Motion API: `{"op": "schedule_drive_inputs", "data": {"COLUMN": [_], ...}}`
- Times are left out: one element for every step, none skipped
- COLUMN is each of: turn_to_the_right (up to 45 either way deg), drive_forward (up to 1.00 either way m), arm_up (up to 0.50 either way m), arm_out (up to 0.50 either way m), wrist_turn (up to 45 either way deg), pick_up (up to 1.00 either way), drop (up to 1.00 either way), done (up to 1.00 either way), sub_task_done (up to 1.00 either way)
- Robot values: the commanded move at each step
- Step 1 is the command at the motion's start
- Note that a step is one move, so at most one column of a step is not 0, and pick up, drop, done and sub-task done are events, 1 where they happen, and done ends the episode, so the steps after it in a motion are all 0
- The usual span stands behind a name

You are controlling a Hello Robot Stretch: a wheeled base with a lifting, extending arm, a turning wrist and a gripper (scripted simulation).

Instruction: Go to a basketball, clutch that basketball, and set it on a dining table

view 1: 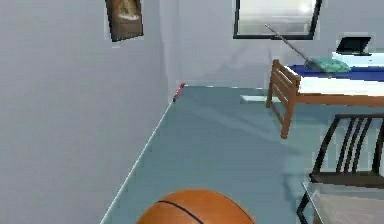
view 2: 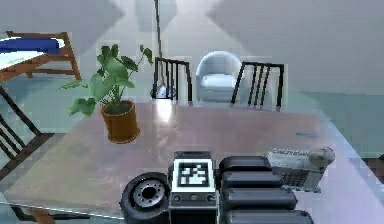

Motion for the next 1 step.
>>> {"op": "schedule_drive_inputs", "data": {"turn_to_the_right": [45.0], "drive_forward": [0.0], "arm_up": [0.0], "arm_out": [0.0], "wrist_turn": [0.0], "pick_up": [0.0], "drop": [0.0], "done": [0.0], "sub_task_done": [0.0]}}
